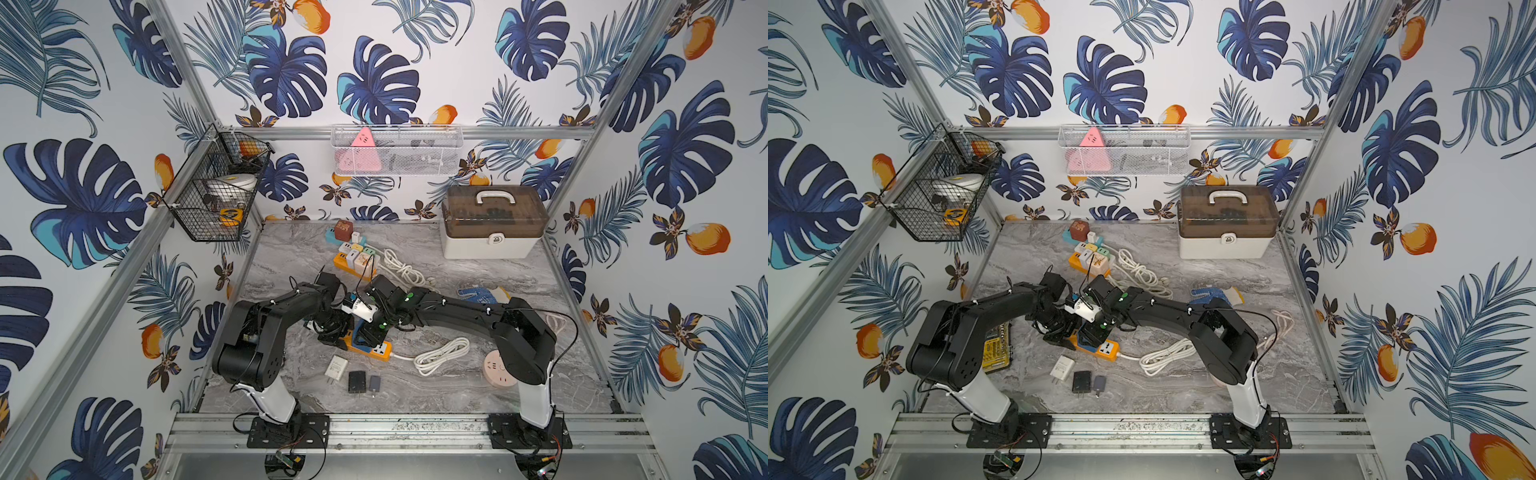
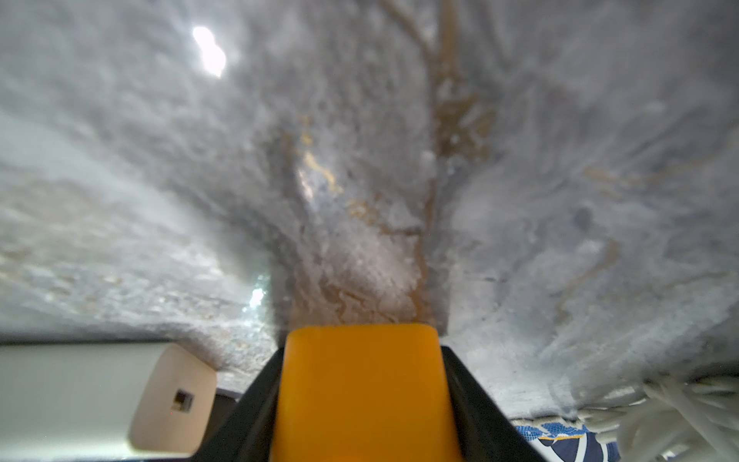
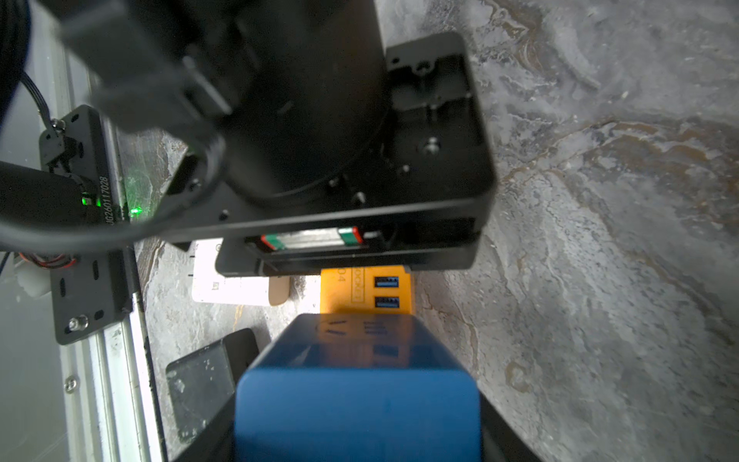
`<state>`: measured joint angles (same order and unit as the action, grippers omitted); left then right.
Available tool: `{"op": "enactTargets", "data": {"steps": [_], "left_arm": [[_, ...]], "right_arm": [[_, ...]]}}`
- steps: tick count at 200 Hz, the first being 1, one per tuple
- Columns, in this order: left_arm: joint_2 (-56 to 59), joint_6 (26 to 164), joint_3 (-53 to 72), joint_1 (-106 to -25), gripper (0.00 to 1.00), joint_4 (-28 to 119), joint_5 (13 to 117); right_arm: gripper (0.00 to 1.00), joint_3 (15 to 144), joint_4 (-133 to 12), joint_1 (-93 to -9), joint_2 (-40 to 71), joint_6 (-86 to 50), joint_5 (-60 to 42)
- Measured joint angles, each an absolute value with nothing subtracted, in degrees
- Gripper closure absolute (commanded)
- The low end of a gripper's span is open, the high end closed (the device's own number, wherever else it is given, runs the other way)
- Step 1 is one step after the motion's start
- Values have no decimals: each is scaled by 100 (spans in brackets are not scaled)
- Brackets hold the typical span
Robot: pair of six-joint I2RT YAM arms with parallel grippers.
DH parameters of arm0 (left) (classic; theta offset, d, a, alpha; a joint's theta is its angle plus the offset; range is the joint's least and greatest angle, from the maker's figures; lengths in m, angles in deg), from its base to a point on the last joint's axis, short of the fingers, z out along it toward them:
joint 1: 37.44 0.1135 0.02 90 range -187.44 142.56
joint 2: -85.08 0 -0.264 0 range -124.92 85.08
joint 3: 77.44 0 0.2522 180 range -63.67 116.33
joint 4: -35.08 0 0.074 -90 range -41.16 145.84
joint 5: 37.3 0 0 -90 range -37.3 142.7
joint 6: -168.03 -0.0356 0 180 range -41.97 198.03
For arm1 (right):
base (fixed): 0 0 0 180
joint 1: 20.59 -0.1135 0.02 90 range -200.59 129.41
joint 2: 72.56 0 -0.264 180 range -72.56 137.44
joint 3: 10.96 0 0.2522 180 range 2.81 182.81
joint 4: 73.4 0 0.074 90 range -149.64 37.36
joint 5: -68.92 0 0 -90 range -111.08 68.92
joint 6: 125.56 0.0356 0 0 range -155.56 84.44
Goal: Pull the plug off the socket
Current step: Remove the plug from the socket.
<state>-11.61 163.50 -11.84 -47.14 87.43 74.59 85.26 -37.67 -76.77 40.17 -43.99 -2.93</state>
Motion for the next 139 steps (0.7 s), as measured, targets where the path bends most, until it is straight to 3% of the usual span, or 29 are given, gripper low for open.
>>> {"op": "enactTargets", "data": {"steps": [62,94,139], "left_arm": [[-1167,16505,-1154,-4751,100,8726,7356],[-1198,16551,-1116,-4799,100,8752,7300],[-1205,16638,-1110,-4858,100,8756,7217]], "right_arm": [[80,7997,-4020,-8315,2858,-4683,-1217],[81,7855,-4027,-8547,2786,-5004,-1849],[83,7903,-3865,-8556,2622,-4858,-1834]]}}
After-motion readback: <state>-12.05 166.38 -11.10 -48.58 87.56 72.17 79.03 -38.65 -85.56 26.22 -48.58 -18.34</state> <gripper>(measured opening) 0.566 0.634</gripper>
